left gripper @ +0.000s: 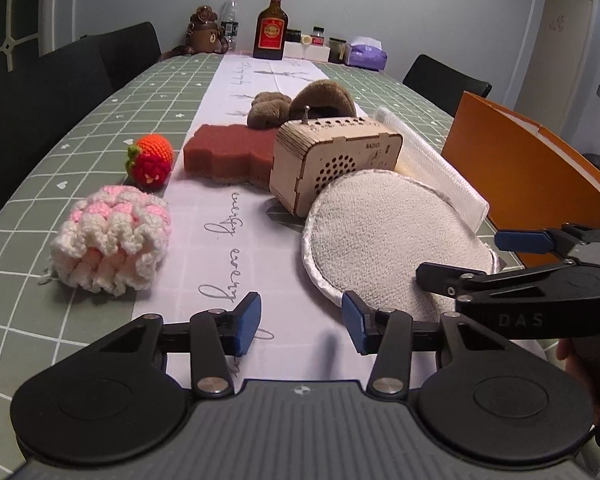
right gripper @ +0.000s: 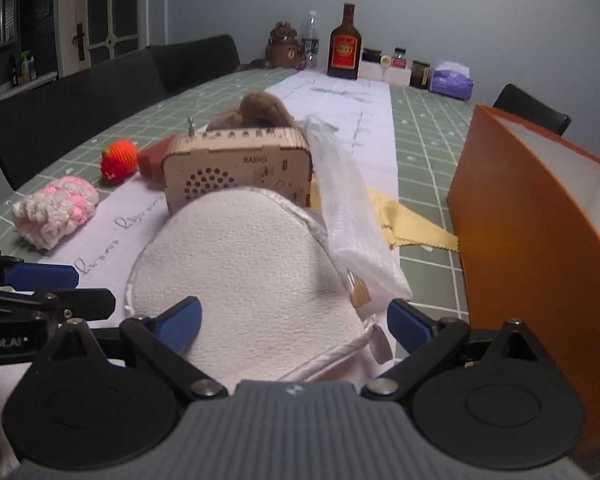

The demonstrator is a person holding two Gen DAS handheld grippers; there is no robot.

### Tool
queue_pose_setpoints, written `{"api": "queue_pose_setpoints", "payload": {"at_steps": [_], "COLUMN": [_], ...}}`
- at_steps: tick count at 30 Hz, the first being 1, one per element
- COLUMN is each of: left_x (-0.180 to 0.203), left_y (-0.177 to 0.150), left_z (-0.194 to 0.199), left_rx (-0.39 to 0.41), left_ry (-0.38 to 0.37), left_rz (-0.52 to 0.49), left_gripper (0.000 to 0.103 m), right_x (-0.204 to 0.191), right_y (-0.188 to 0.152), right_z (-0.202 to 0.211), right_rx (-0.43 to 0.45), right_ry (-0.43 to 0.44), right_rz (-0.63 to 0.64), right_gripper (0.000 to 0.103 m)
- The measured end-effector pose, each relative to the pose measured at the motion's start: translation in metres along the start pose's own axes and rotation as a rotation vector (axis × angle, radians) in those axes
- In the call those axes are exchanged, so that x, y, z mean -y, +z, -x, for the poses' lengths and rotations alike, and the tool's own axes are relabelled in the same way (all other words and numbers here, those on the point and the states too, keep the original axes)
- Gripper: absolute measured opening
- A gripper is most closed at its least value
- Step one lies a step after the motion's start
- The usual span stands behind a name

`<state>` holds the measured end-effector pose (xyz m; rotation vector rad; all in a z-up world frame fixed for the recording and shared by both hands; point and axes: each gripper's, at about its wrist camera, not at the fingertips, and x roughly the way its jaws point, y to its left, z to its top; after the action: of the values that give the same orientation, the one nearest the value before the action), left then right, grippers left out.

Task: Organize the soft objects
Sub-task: 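Grasp the white terry pad with the right gripper while the left grasps the crocheted puff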

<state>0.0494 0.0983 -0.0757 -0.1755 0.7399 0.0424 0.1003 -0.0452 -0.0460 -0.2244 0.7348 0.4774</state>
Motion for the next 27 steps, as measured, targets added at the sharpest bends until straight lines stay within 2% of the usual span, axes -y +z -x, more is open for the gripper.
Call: {"api": "queue_pose_setpoints", "payload": {"at_steps": [3, 6, 8, 9, 11, 13, 14, 19, 25, 27], "left_x": [-0.001, -0.002, -0.002, -0.002, -0.004, -0.007, -0.008, -0.004, -0.001, -0.001], "left_y": [-0.001, -0.002, -0.001, -0.001, -0.001, 0.0, 0.0, -0.001, -0.003, -0.002], "left_z": [-0.003, -0.004, -0.004, -0.004, -0.001, 0.003, 0.005, 0.014, 0.023, 0.028], "left_rx": [-0.017, -0.018, -0.019, -0.021, -0.024, -0.024, -0.023, -0.017, -0.004, 0.022], "left_ry": [-0.009, -0.01, -0.017, -0.022, -0.037, -0.06, -0.065, -0.057, -0.028, 0.003], "left_rz": [0.006, 0.006, 0.011, 0.019, 0.042, 0.076, 0.086, 0.088, 0.07, 0.044], "left_gripper": [0.055, 0.055, 0.055, 0.055, 0.055, 0.055, 0.055, 0.058, 0.061, 0.061], "right_x": [0.005, 0.0, -0.005, -0.008, -0.014, -0.021, -0.024, -0.033, -0.027, -0.023], "right_y": [-0.001, -0.003, -0.004, -0.004, -0.006, -0.009, -0.011, -0.016, -0.012, -0.008], "right_z": [-0.005, -0.002, 0.001, 0.004, 0.01, 0.014, 0.016, 0.022, 0.041, 0.051], "right_rx": [-0.023, -0.027, -0.034, -0.03, -0.024, -0.02, -0.017, -0.016, 0.033, 0.065], "right_ry": [0.051, 0.061, 0.09, 0.093, 0.102, 0.124, 0.141, 0.233, 0.209, 0.189], "right_rz": [-0.041, -0.041, -0.034, -0.031, -0.011, 0.015, 0.026, 0.053, 0.039, 0.043], "right_gripper": [0.089, 0.075, 0.058, 0.055, 0.04, 0.034, 0.025, 0.016, 0.015, 0.015]}}
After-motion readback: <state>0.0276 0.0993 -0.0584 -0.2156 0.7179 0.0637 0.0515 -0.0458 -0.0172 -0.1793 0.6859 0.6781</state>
